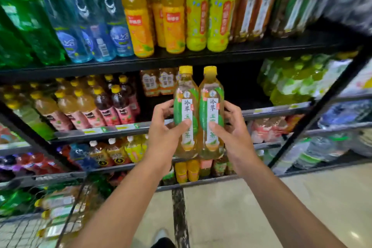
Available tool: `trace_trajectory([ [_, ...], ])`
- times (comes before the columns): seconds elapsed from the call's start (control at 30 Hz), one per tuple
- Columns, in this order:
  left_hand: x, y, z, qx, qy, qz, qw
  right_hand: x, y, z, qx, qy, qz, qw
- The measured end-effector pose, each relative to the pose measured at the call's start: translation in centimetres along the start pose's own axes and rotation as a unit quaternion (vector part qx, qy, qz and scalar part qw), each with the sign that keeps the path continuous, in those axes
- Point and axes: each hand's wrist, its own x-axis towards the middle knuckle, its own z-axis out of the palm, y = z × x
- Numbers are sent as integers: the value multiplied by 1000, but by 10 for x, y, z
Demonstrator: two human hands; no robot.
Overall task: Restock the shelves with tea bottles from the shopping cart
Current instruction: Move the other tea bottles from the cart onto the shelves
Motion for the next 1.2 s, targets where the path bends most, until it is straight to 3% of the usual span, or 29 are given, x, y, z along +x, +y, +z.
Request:
trace_trajectory([
  [0.33, 73, 20, 137, -21, -114, 40, 992, 62, -61, -110, -24, 92, -78, 992],
  [0.63, 150, 21, 241, -23, -139, 109, 984, 147, -97, -193, -124, 126, -117, 977],
  [1.0, 211, 37, 328, -13, -157, 183, 970, 228, -130, -268, -119, 100, -188, 970],
  [1.2, 230, 39, 365, -5, -110, 213, 971, 274, -139, -302, -116, 51, -200, 971],
])
